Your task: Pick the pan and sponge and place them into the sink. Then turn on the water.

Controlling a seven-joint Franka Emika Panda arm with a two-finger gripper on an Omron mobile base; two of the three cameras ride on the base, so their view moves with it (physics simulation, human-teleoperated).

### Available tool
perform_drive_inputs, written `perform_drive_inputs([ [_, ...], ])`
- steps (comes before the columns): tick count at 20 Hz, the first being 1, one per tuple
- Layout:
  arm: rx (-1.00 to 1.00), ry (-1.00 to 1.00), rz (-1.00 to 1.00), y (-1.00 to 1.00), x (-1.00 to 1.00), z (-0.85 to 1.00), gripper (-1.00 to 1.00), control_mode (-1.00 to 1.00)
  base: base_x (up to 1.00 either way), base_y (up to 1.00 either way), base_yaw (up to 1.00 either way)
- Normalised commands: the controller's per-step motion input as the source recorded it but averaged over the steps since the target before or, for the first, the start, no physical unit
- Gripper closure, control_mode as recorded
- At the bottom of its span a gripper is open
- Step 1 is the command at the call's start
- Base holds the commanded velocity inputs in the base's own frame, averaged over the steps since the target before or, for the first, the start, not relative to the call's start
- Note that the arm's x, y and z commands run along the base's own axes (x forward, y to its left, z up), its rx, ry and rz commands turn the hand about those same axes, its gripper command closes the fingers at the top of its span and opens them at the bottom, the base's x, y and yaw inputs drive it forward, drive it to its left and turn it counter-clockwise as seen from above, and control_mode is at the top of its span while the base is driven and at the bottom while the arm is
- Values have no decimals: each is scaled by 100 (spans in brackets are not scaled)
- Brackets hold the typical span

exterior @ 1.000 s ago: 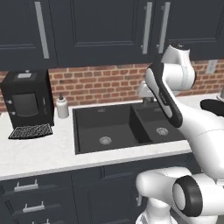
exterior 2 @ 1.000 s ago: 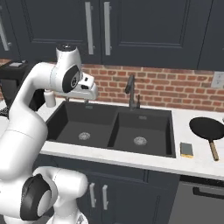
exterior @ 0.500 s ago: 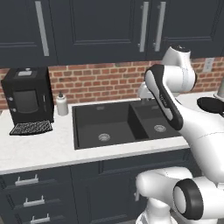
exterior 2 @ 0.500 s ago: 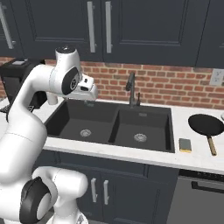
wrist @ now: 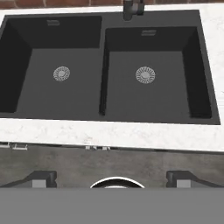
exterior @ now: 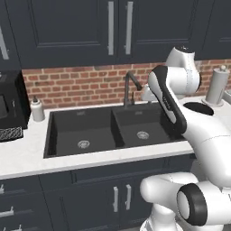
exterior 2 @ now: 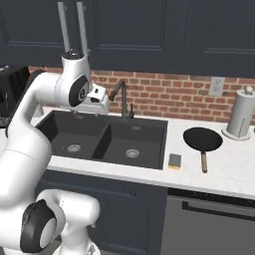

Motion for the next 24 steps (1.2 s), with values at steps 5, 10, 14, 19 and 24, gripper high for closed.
perform_drive_inputs([
  [5,0,0,0,0,0,0,-100,100,22,-95,0],
  [10,0,0,0,0,0,0,-100,100,16,-49,0],
  [14,0,0,0,0,0,0,-100,100,0,1,0],
  [19,0,0,0,0,0,0,-100,100,0,20,0],
  [24,0,0,0,0,0,0,-100,100,14,46,0],
])
